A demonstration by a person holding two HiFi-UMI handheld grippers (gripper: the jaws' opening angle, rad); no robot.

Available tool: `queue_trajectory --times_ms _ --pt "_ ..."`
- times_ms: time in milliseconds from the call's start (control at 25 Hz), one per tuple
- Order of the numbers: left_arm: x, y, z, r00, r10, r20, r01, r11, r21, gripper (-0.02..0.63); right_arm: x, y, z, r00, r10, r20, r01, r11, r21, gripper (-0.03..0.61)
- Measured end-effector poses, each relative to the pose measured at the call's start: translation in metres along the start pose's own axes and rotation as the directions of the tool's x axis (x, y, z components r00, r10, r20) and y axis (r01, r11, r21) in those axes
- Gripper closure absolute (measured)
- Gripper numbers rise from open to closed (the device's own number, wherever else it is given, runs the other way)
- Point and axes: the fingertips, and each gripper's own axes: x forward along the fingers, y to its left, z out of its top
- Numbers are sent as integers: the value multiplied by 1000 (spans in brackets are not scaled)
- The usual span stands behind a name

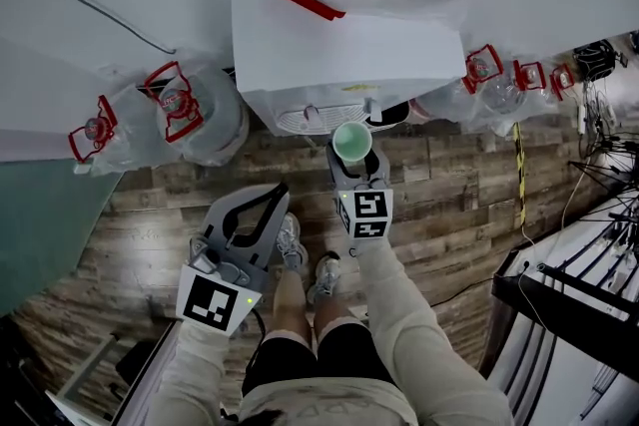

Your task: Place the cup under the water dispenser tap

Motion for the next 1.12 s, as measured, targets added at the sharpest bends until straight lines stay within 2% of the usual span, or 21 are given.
queue_trajectory --times_ms 520,720,1120 --pt "2 6 -40 1000 10 -18 -10 1000 -20 609 49 -32 -59 995 -65 -82 65 998 -6 314" --pt "-3 14 -51 999 25 -29 -26 999 -35 609 64 -45 -71 989 -111 -98 114 993 23 314" --pt "-5 26 -64 998 36 -44 -38 999 -32 609 83 -56 -85 983 -142 -120 147 988 38 314"
